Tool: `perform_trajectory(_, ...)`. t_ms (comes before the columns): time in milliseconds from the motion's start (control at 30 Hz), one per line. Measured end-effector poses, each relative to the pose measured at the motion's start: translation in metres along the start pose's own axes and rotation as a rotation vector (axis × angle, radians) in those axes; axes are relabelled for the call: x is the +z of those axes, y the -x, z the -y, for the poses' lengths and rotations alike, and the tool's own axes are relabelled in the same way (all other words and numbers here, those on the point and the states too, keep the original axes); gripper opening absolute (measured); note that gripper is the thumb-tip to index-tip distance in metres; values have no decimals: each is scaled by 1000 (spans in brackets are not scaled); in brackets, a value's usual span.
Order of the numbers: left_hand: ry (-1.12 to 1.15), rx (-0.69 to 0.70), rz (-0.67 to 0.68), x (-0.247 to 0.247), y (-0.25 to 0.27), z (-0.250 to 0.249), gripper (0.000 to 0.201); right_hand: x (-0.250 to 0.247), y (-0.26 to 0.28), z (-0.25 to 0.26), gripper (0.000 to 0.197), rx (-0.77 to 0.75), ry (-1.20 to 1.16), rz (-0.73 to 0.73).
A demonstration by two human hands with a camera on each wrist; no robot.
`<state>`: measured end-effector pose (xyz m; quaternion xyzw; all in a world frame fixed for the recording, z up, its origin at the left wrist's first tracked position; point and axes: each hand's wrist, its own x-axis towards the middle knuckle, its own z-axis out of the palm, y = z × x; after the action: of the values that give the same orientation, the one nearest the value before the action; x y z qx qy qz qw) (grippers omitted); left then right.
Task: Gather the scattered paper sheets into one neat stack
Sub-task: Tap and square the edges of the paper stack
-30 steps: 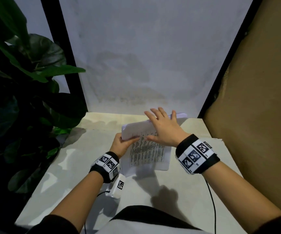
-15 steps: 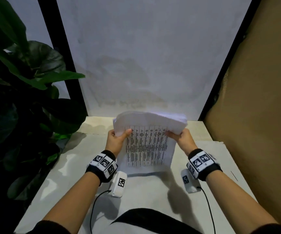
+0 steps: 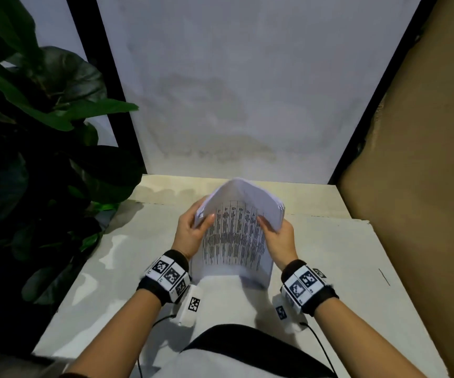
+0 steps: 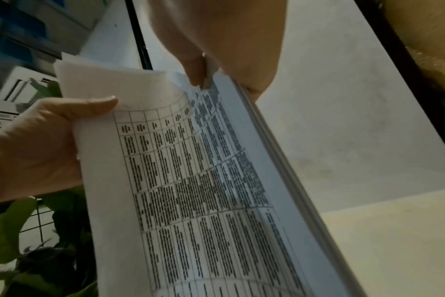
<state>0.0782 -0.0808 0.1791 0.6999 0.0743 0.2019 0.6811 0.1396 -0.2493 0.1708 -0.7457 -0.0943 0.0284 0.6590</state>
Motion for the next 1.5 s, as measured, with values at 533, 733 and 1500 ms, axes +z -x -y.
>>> perform_trajectory(533,17,181,-132,0,-9,-21,76,-5,-12,36,24,-172,-207,-54)
perform_trajectory(733,-66,179,-255,5,-11,-24,39,-4,-17,34,34,-144,-160,-114)
perform_trajectory(1500,-127,-211,-54,-12,1,0,20,-25,-24,52,31,-367,406,-85)
